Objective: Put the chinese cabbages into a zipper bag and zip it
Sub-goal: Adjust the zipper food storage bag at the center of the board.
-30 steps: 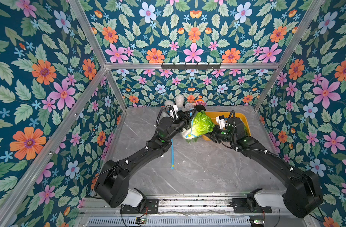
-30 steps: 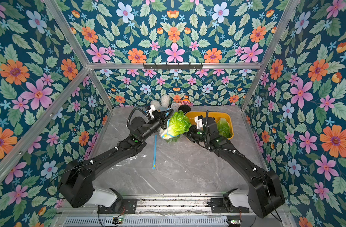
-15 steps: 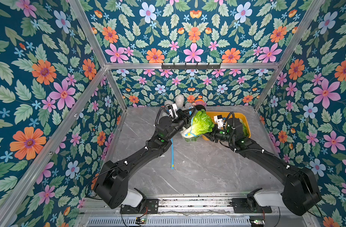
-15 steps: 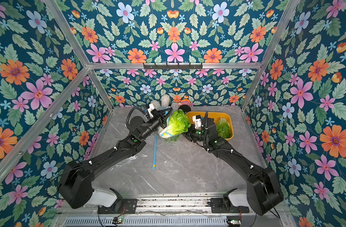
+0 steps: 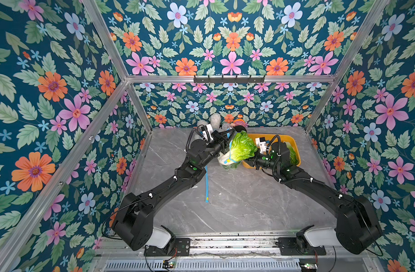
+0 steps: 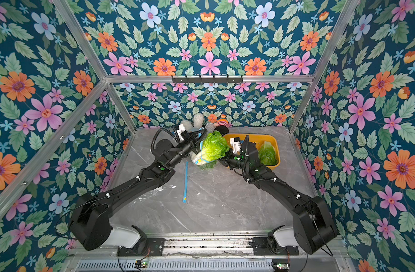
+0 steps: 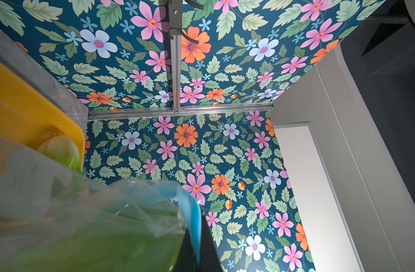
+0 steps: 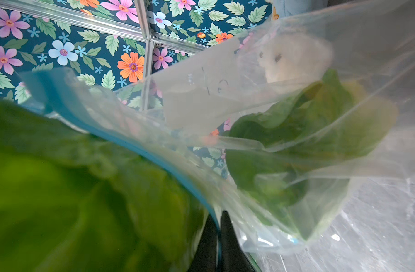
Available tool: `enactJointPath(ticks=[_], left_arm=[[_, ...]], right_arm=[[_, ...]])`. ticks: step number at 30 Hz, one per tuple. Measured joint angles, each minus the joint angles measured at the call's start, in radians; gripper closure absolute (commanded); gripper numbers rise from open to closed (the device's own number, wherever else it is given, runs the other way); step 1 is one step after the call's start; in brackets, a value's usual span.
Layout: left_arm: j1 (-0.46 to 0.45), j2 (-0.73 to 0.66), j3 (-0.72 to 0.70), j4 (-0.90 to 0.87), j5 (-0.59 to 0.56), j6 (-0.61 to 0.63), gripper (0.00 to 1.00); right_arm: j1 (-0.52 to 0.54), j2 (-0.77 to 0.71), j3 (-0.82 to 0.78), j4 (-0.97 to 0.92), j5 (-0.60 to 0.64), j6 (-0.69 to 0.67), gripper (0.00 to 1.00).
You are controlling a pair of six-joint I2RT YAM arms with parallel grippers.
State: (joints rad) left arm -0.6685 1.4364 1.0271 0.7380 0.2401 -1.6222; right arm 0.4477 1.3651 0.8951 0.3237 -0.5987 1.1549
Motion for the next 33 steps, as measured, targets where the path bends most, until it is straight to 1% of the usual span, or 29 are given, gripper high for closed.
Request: enactJointPath(ticks=[1, 4, 7, 11, 14, 18, 21, 25, 28, 30, 33], left_arm=[[0.0, -0.003, -0.002, -0.005, 0.0, 0.001, 1.0], [0.002, -0.021, -0.002, -0.045, -0.005, 0.027, 1.0], [0.014, -0.043, 0.027, -0.125, -0.003, 0.092, 1.0], [0.045, -0.074, 0.071, -0.265, -0.006, 0.218, 1.0], [0.056, -0.086, 0.108, -0.375, -0.014, 0.322, 1.0], [0.063, -0.084, 0.159, -0.492, -0.021, 0.431, 1.0], [0.068, -0.082, 0.214, -0.594, -0.039, 0.521, 1.0], [0.076, -0.08, 0.335, -0.76, -0.084, 0.662, 1.0], [0.079, -0.083, 0.423, -0.881, -0.134, 0.779, 1.0], [0.08, -0.077, 0.473, -0.954, -0.162, 0.848, 1.0], [0.079, -0.03, 0.527, -1.04, -0.167, 0.929, 1.0]], right_arm=[[0.0, -0.01, 0.003, -0.017, 0.003, -0.006, 1.0], [0.0, -0.059, 0.016, -0.094, 0.034, -0.035, 1.0], [0.0, -0.124, 0.053, -0.22, 0.082, -0.079, 1.0], [0.003, -0.178, 0.146, -0.386, 0.142, -0.15, 1.0], [0.023, -0.183, 0.228, -0.5, 0.185, -0.205, 1.0], [0.074, -0.153, 0.327, -0.608, 0.209, -0.262, 1.0], [0.084, -0.121, 0.376, -0.671, 0.209, -0.299, 1.0], [0.094, -0.071, 0.429, -0.7, 0.214, -0.324, 1.0], [0.137, -0.017, 0.471, -0.698, 0.194, -0.328, 1.0], [0.153, -0.002, 0.455, -0.666, 0.167, -0.325, 1.0], [0.12, 0.009, 0.387, -0.608, 0.134, -0.289, 1.0]])
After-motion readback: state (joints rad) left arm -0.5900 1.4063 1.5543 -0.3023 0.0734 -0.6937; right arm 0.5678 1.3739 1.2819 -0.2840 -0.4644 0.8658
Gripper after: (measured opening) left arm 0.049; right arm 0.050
